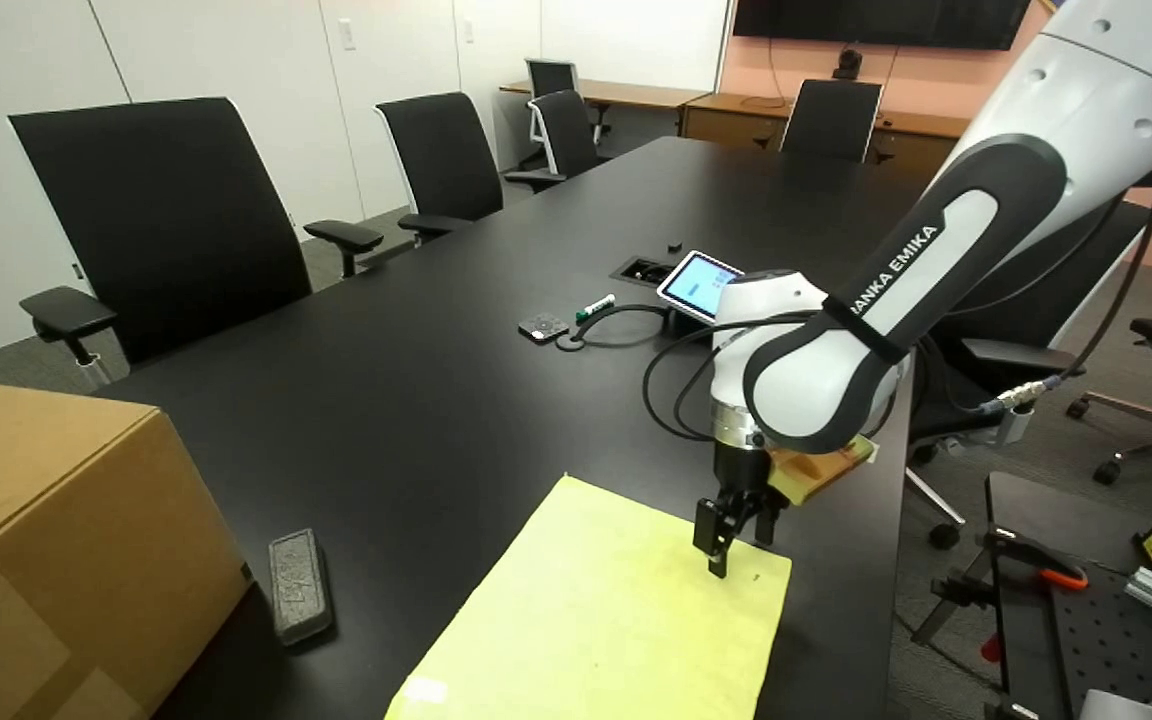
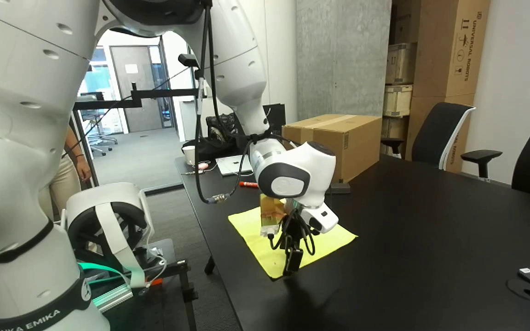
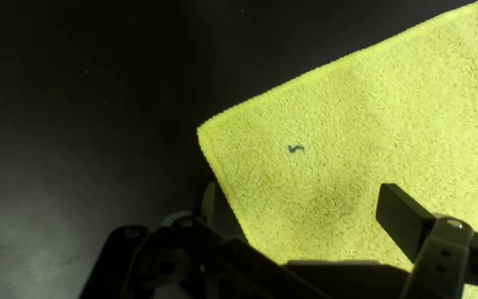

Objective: Fold the yellow cloth

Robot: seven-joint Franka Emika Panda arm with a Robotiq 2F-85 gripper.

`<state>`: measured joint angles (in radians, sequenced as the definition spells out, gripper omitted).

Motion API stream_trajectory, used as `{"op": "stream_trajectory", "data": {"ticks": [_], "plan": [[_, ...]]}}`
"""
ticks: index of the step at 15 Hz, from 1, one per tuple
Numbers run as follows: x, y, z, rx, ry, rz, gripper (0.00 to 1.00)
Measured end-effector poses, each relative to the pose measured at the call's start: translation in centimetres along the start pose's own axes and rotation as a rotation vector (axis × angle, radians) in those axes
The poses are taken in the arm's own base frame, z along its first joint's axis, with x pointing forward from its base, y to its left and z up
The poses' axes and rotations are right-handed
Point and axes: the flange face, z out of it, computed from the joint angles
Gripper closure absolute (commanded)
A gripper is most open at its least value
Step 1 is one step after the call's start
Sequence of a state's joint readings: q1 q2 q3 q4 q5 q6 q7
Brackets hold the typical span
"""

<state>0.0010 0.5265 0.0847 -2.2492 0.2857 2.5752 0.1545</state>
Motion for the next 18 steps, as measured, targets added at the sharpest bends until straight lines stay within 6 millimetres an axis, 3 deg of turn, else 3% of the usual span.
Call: {"op": "stream_trajectory", "data": {"ticks": [8,9,10,13,18], "plan": [[-0.5,0.3,1.1,-0.072,-0.034,-0.031,0.00],[-0.6,0.1,1.3,-0.076,-0.037,-0.038,0.05],[-0.8,-0.1,1.3,-0.079,-0.040,-0.044,0.26],[-1.1,-0.5,1.5,-0.088,-0.047,-0.062,0.36],[-1.7,-1.7,1.6,-0.095,-0.056,-0.080,0.75]]}}
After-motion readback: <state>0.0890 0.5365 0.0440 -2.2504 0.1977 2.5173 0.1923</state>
